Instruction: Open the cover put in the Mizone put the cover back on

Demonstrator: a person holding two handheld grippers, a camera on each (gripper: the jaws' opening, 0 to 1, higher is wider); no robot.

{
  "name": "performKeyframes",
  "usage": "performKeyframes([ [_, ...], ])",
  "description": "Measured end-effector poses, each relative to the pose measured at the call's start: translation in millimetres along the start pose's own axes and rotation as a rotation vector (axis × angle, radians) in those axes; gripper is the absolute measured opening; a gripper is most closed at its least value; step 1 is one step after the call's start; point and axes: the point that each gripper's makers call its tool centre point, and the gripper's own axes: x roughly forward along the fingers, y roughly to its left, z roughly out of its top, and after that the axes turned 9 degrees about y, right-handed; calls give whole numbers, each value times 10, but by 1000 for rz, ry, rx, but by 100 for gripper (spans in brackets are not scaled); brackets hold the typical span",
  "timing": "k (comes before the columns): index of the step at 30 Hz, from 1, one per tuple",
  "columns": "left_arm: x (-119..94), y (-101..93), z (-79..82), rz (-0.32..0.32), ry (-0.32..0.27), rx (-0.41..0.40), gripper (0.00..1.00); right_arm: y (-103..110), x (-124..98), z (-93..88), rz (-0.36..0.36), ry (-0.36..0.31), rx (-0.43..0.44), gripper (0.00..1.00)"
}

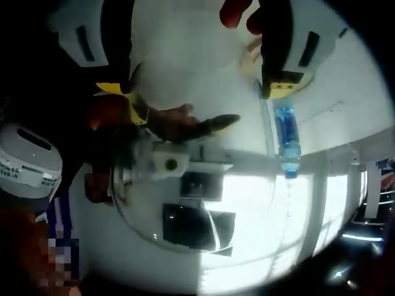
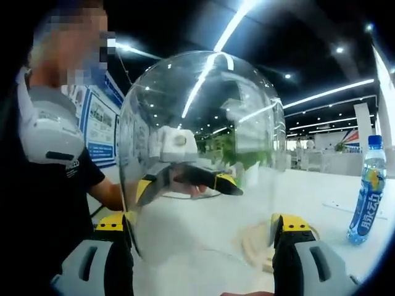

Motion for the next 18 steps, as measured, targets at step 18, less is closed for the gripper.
performKeyframes([
  [18,8,-19,-37,8,-25,16,76,26,-47,-14,-7,-57,-12,89],
])
